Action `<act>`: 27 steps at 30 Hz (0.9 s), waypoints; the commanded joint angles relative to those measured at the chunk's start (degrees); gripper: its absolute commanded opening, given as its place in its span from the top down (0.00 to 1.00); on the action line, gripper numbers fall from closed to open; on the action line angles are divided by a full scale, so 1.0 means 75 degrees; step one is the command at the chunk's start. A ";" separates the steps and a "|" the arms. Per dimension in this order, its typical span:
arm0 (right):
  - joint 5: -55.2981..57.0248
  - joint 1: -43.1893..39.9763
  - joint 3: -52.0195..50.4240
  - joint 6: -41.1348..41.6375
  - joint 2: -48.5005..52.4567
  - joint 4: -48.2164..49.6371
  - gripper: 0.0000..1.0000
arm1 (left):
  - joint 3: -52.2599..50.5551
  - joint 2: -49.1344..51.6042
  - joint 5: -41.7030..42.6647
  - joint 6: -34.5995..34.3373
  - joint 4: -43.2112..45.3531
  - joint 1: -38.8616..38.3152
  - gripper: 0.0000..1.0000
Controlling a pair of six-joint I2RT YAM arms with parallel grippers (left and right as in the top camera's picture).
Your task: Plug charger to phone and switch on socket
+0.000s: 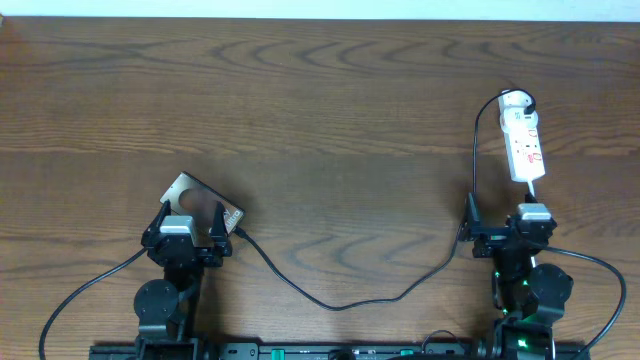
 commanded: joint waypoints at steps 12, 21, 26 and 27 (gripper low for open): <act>0.0160 0.0702 -0.0006 -0.1629 -0.2594 -0.2046 0.01 | -0.0105 -0.0050 0.0184 -0.0032 -0.0283 0.0032 0.16; 0.0595 0.0839 -0.0006 -0.1081 -0.2655 -0.2081 0.01 | -0.0105 -0.0050 0.0184 -0.0032 -0.0283 0.0032 0.15; 0.0956 0.0842 -0.0006 -0.0702 -0.2655 -0.2119 0.01 | -0.0105 -0.0050 0.0184 -0.0032 -0.0283 0.0032 0.16; 0.0973 0.0839 -0.0006 -0.0679 -0.2655 -0.2122 0.01 | -0.0105 -0.0050 0.0184 -0.0029 -0.0283 0.0032 0.16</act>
